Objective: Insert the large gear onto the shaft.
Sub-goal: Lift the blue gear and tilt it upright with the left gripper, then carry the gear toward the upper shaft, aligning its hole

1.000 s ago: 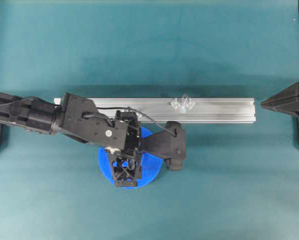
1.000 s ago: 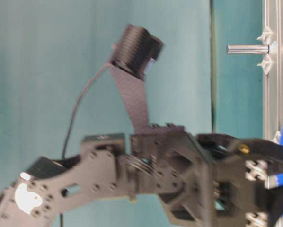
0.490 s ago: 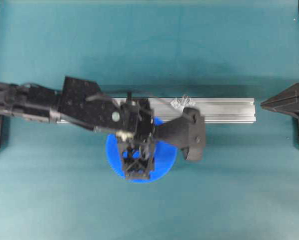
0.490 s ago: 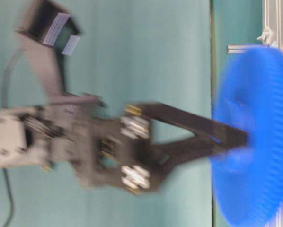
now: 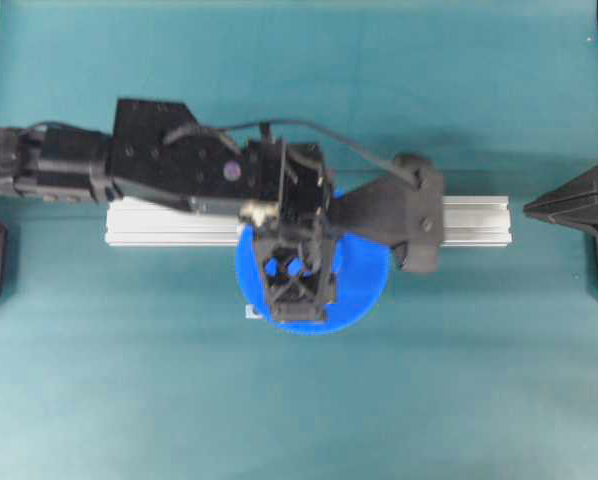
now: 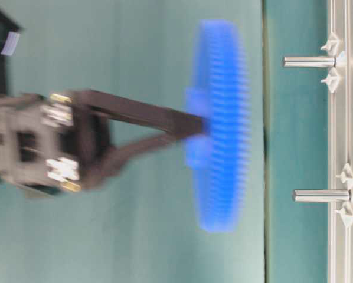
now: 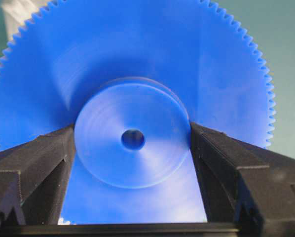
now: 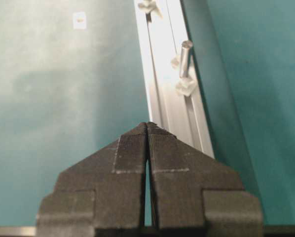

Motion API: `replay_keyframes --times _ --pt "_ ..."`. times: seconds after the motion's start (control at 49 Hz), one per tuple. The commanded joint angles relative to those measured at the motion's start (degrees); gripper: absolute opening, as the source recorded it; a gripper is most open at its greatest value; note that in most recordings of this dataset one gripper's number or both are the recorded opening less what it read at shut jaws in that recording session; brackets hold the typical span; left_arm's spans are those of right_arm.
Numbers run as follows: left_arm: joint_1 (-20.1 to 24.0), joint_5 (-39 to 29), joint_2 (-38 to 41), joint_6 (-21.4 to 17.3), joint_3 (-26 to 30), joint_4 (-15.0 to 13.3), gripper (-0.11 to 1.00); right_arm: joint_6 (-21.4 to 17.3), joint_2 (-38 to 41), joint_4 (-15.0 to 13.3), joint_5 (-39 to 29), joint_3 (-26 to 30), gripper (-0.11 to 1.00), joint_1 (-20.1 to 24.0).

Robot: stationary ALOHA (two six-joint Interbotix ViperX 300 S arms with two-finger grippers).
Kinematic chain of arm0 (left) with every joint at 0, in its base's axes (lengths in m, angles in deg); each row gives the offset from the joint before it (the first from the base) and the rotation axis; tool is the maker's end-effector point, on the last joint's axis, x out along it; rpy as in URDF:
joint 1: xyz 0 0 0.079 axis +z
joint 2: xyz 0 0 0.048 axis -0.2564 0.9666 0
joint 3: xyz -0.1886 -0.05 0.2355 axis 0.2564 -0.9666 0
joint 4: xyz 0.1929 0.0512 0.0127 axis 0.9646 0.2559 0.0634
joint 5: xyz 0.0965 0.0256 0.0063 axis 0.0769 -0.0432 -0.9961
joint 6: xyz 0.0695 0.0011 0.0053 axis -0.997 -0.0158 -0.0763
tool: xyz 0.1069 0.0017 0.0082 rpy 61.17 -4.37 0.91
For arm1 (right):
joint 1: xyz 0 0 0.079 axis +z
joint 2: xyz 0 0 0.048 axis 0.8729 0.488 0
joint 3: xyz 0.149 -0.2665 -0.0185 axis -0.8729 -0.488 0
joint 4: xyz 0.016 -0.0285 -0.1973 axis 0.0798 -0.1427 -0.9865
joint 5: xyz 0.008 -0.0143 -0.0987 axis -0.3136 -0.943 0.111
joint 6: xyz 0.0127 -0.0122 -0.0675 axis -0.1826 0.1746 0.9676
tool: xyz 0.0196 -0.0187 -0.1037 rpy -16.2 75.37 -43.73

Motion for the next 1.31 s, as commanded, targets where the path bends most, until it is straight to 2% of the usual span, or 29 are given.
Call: replay_keyframes --times 0.0,0.184,0.469,0.653,0.959,1.286 --pt "0.35 -2.11 -2.11 -0.44 5.36 0.18 0.76 -0.44 0.35 0.09 0.18 0.53 0.01 -0.18" --pt "0.88 -7.29 0.79 -2.46 11.6 0.18 0.76 -0.44 0.35 0.09 0.18 0.53 0.01 -0.18" --pt "2.55 -7.91 5.54 -6.68 18.37 0.18 0.76 -0.44 0.35 0.09 0.18 0.53 0.01 -0.18" --pt "4.13 -7.91 8.09 -9.32 20.83 0.18 0.76 -0.44 0.35 0.09 0.09 0.53 0.01 -0.18" --pt "6.86 -6.24 10.9 -11.43 20.83 0.18 0.76 -0.44 0.35 0.09 0.09 0.7 0.01 -0.18" --pt "8.35 -0.62 12.22 -13.62 14.77 0.09 0.76 -0.44 0.18 0.09 0.09 0.7 0.01 -0.18"
